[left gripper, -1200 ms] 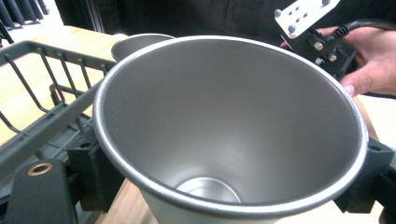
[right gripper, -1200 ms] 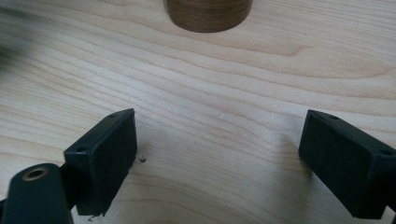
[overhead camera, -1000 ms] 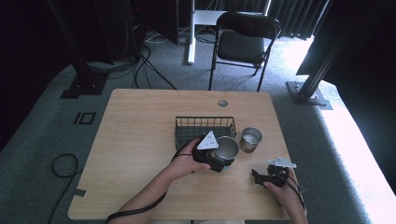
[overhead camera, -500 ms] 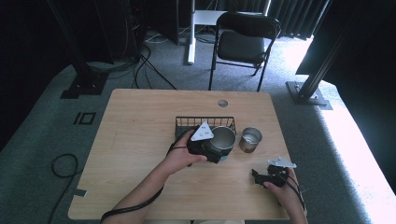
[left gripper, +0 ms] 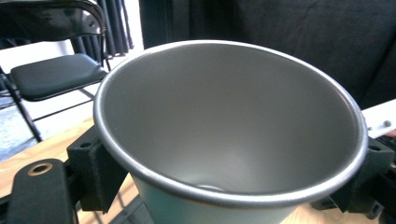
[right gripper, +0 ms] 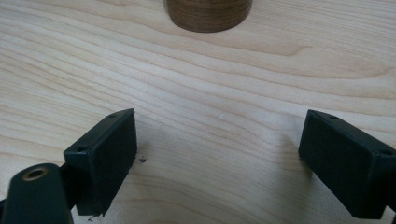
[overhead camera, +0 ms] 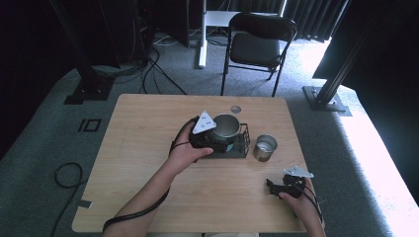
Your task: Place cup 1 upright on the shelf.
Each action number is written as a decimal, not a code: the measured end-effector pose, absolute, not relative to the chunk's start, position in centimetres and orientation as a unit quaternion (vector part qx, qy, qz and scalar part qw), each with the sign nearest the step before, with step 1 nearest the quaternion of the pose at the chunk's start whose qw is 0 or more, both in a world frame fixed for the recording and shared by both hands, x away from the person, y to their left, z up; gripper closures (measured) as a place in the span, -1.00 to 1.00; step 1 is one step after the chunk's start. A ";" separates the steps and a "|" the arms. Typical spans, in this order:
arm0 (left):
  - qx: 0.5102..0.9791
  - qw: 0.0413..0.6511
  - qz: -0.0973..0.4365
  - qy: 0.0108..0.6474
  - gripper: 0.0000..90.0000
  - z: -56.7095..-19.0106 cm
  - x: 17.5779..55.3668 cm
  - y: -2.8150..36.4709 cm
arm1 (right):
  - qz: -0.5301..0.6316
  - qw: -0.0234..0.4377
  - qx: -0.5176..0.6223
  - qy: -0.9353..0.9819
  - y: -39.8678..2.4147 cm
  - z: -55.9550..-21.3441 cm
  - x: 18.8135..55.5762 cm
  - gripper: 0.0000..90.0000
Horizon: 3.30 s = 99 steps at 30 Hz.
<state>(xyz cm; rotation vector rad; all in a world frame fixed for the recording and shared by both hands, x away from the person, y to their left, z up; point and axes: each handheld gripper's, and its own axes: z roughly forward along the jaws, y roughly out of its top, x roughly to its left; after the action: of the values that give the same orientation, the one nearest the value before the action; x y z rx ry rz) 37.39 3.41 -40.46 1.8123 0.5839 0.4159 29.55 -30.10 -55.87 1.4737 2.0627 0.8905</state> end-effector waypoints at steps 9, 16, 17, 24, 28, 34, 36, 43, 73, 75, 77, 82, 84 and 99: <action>0.742 0.566 0.212 0.292 -0.67 -39.9 38.4 4.5 | 0.323 0.225 0.534 0.748 -30.1 -55.9 29.6 -0.75; 0.723 0.559 0.234 0.331 -0.67 -40.1 39.4 5.1 | 0.323 0.225 0.535 0.748 -30.1 -55.9 29.5 -0.75; 0.716 0.556 0.243 0.345 -0.67 -40.3 39.8 5.3 | 0.323 0.225 0.534 0.748 -30.1 -55.9 29.5 -0.75; 0.699 0.546 0.255 0.386 -0.67 -41.5 41.0 5.8 | 0.323 0.226 0.534 0.748 -30.1 -55.9 29.6 -0.75; 0.698 0.542 0.252 0.395 -0.67 -41.8 41.2 5.9 | 0.323 0.225 0.535 0.748 -30.1 -55.9 29.5 -0.75; 0.692 0.529 0.252 0.421 -0.67 -43.5 41.2 6.1 | 0.323 0.225 0.535 0.748 -30.1 -55.9 29.5 -0.75; 0.691 0.527 0.247 0.428 -0.67 -44.1 41.2 6.1 | 0.323 0.225 0.534 0.748 -30.1 -55.9 29.5 -0.75; 0.697 0.512 0.258 0.429 -0.67 -45.3 41.3 6.0 | 0.323 0.225 0.534 0.748 -30.1 -55.9 29.5 -0.75; 0.719 0.485 0.275 0.416 -0.67 -47.8 40.6 7.0 | 0.323 0.225 0.535 0.748 -30.1 -55.9 29.5 -0.75; 0.720 0.483 0.272 0.417 -0.68 -47.7 40.6 7.0 | 0.323 0.225 0.534 0.748 -30.1 -55.9 29.5 -0.75; 0.720 0.483 0.271 0.418 -0.68 -47.7 40.5 7.1 | 0.323 0.225 0.534 0.748 -30.1 -55.9 29.5 -0.75; 0.726 0.483 0.258 0.417 -0.80 -47.5 40.3 7.3 | 0.323 0.225 0.535 0.748 -30.1 -55.9 29.5 -0.76; 0.719 0.489 0.254 0.423 -0.83 -47.4 40.2 7.5 | 0.323 0.225 0.534 0.748 -30.1 -55.9 29.5 -0.75; 0.730 0.488 0.239 0.415 -0.83 -46.6 39.1 8.9 | 0.323 0.225 0.534 0.748 -30.1 -55.9 29.5 -0.75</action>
<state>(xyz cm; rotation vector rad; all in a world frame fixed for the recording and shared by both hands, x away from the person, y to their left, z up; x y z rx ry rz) 39.12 8.88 -46.60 1.7735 1.0083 0.5817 29.54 -30.10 -55.86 1.4737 2.0641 0.8900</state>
